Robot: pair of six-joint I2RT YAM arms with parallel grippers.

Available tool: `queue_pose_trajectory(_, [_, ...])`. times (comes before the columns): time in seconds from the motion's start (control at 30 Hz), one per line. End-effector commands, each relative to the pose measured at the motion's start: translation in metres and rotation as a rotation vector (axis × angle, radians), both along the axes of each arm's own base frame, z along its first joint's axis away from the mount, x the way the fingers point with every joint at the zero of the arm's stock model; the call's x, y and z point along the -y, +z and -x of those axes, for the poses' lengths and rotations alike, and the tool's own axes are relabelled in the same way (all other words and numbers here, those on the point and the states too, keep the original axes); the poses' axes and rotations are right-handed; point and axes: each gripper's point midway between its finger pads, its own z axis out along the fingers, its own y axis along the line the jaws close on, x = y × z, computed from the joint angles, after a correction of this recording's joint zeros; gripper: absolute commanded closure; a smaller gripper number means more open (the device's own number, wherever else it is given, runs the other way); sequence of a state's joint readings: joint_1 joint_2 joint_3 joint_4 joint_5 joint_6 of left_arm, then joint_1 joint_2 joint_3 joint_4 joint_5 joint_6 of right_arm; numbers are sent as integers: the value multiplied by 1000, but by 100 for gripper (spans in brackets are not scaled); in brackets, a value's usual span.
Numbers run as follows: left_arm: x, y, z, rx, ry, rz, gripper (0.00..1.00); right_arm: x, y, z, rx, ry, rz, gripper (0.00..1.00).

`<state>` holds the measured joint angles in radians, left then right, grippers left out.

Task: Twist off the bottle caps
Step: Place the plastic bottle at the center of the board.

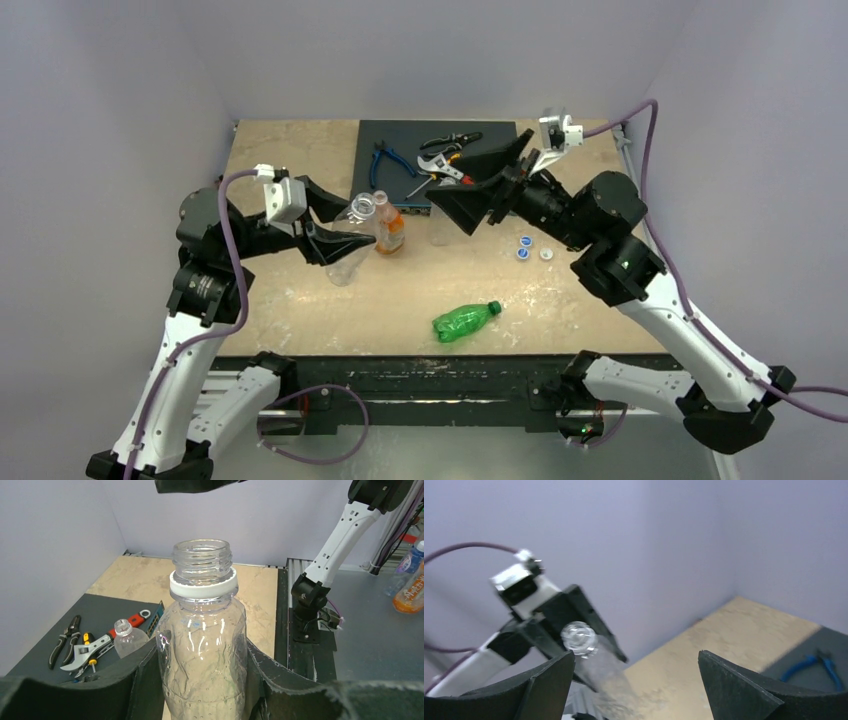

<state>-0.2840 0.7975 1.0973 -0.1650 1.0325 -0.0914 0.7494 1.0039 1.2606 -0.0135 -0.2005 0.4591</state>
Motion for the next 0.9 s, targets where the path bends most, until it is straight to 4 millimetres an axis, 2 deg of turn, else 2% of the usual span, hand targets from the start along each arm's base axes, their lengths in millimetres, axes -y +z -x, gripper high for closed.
queue_pose_trajectory(0.0, [1,9,4,23,-13,22,100,-46,35,45,165,248,-9,3])
queue_pose_trajectory(0.07, [2,9,3,9,-13,28,100,-63,40,51,183,277,-7,3])
queue_pose_trajectory(0.2, [3,7,3,-27,-17,41,100,-85,46,58,217,300,-20,4])
queue_pose_trajectory(0.37, [3,12,7,-37,-34,59,100,-110,39,55,195,302,4,13])
queue_pose_trajectory(0.47, [4,14,10,-45,-47,66,100,-120,36,56,193,302,7,27])
queue_pose_trajectory(0.57, [3,16,12,-42,-46,69,100,-127,29,52,170,300,23,56])
queue_pose_trajectory(0.6, [3,17,13,-38,-47,70,96,-128,26,50,161,297,31,68])
queue_pose_trajectory(0.63, [3,18,13,-39,-47,71,80,-127,24,48,152,286,38,81])
queue_pose_trajectory(0.67, [3,18,12,-46,-44,70,58,-126,22,46,141,272,43,90])
queue_pose_trajectory(0.7, [3,17,11,-53,-36,67,37,-123,19,43,133,247,51,96])
queue_pose_trajectory(0.73, [2,17,9,-60,-24,61,27,-121,17,42,133,238,58,97])
queue_pose_trajectory(0.8, [0,14,3,-81,15,46,16,-110,13,34,139,172,88,97])
queue_pose_trajectory(0.87, [-2,7,-1,-110,49,20,10,-96,2,22,135,84,144,96])
